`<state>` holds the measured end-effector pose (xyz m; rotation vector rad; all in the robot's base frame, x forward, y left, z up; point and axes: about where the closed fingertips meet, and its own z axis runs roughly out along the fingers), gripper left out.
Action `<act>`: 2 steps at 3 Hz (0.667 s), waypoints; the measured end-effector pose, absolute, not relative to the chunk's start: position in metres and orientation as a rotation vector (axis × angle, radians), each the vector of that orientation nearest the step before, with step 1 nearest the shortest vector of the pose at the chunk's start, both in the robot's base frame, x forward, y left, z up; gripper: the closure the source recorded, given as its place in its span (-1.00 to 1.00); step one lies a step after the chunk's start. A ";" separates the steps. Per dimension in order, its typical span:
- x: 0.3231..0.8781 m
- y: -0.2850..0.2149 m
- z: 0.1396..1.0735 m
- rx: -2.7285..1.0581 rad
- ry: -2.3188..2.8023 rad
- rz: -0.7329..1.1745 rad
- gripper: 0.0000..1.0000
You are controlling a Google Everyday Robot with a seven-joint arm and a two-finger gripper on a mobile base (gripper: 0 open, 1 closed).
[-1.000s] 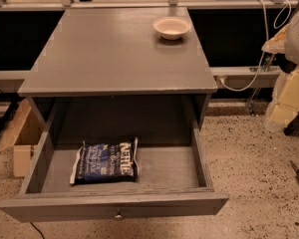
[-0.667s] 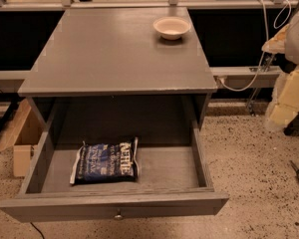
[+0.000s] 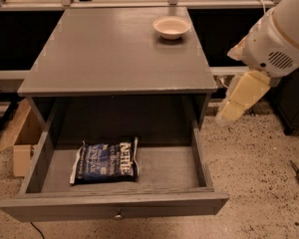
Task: Pick blue chip bag from top drawer and place on counter
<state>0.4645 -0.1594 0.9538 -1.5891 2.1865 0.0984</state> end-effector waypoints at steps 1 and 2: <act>0.492 -0.108 0.944 -1.460 2.118 0.256 -1.00; 0.492 -0.108 0.944 -1.460 2.118 0.256 -1.00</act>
Offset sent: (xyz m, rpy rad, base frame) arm 0.0203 0.0420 -0.0140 0.1395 0.0022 -0.0198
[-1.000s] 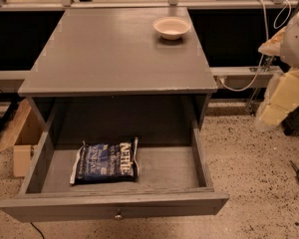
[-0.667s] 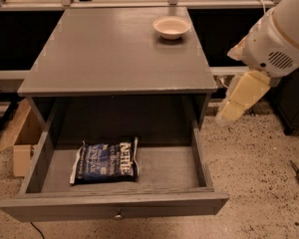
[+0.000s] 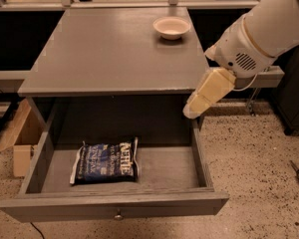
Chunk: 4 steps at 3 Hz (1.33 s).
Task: Pick blue chip bag from top drawer and place on counter
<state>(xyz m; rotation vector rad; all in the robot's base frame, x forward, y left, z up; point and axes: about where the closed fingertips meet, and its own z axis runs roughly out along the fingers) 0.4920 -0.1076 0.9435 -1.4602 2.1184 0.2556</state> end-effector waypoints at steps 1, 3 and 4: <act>0.484 -0.091 0.930 -1.516 2.130 0.247 -1.00; 0.455 -0.003 0.836 -1.565 2.220 0.401 -1.00; 0.459 0.037 0.805 -1.491 2.216 0.507 -1.00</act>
Offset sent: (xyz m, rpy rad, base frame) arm -0.0421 0.1045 -0.1197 -0.0178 0.2001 0.0781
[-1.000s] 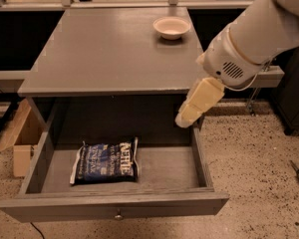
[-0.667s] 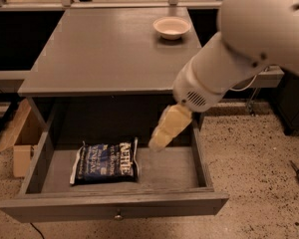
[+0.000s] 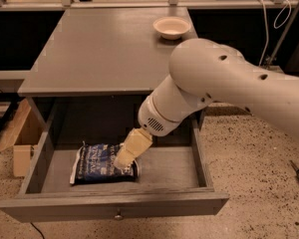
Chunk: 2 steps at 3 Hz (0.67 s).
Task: Pick blue chip bag from top drawer and place on counter
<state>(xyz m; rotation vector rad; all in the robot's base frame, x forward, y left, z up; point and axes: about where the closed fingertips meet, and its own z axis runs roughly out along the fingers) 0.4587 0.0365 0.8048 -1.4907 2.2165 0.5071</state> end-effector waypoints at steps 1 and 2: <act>0.459 0.037 0.805 -1.491 2.216 0.507 -1.00; 0.468 0.049 0.785 -1.509 2.207 0.481 -1.00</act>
Offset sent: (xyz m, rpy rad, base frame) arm 0.0338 0.0385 -0.0666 -0.0478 -0.0456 0.0262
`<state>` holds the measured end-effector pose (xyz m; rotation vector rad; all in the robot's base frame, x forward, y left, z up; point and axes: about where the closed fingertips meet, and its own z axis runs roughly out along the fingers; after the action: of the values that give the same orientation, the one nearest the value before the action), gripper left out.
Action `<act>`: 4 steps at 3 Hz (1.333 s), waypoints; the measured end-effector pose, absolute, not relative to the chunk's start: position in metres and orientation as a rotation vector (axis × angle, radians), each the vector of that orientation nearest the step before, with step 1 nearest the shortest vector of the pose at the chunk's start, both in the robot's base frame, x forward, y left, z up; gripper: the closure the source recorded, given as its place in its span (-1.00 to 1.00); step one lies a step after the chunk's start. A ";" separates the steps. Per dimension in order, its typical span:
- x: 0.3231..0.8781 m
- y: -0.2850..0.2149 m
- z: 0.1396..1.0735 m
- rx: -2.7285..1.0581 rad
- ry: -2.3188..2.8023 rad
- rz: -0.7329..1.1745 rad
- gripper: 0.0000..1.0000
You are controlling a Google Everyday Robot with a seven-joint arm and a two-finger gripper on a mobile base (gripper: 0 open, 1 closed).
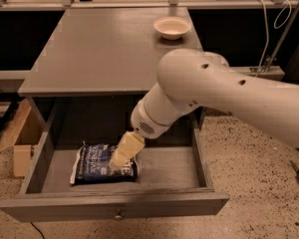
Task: Pick blue chip bag from top drawer and place on counter
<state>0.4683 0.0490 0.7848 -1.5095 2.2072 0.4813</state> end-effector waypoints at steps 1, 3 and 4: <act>0.488 0.071 0.746 -1.546 2.171 0.464 -1.00; 0.510 0.105 0.679 -1.622 2.126 0.469 -1.00; 0.516 0.114 0.651 -1.636 2.124 0.526 -1.00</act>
Offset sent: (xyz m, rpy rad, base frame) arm 0.0526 0.0666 -0.1194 -0.0497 -0.0778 0.1106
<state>0.5157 0.1139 0.6507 -1.6357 2.1239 0.5265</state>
